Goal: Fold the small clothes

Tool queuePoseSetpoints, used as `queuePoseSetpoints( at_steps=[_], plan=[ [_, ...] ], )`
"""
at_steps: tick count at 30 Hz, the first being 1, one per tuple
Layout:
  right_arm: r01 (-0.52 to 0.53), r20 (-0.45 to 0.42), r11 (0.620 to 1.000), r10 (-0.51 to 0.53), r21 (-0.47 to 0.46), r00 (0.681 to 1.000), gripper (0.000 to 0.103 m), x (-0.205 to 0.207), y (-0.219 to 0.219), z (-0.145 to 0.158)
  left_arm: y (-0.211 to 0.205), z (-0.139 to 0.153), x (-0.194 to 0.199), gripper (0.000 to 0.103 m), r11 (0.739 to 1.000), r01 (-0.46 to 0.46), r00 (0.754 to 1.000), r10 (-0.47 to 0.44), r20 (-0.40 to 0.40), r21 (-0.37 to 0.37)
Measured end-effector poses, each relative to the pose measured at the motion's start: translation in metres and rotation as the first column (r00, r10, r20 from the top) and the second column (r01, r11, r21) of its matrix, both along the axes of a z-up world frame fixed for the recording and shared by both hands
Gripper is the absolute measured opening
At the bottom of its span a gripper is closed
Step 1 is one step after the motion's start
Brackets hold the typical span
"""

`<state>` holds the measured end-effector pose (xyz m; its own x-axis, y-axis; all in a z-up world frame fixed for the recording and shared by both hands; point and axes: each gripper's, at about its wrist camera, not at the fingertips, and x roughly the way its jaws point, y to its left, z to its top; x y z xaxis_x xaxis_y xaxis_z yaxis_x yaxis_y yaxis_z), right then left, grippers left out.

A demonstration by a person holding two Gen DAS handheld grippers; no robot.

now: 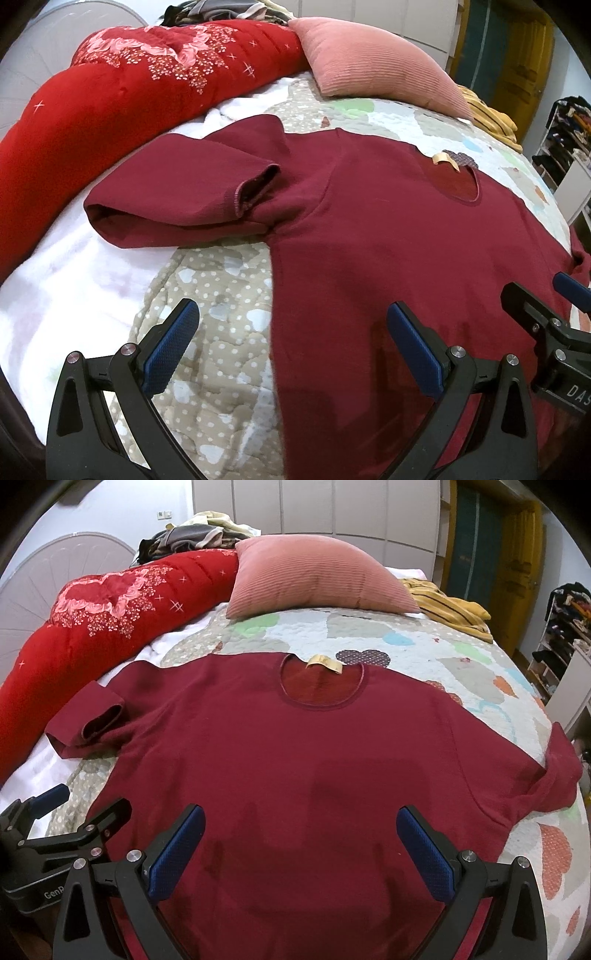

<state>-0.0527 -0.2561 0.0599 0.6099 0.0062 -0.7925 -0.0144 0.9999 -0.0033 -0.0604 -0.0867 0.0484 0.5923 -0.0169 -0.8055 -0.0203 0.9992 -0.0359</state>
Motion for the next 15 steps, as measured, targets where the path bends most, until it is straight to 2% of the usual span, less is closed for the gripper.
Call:
queuePoseSetpoints(
  at_steps=[15],
  plan=[
    [-0.04, -0.014, 0.999, 0.04, -0.002, 0.999, 0.103, 0.016, 0.022, -0.008, 0.023, -0.003, 0.005, 0.102, 0.999, -0.04, 0.999, 0.04, -0.002, 0.006]
  ],
)
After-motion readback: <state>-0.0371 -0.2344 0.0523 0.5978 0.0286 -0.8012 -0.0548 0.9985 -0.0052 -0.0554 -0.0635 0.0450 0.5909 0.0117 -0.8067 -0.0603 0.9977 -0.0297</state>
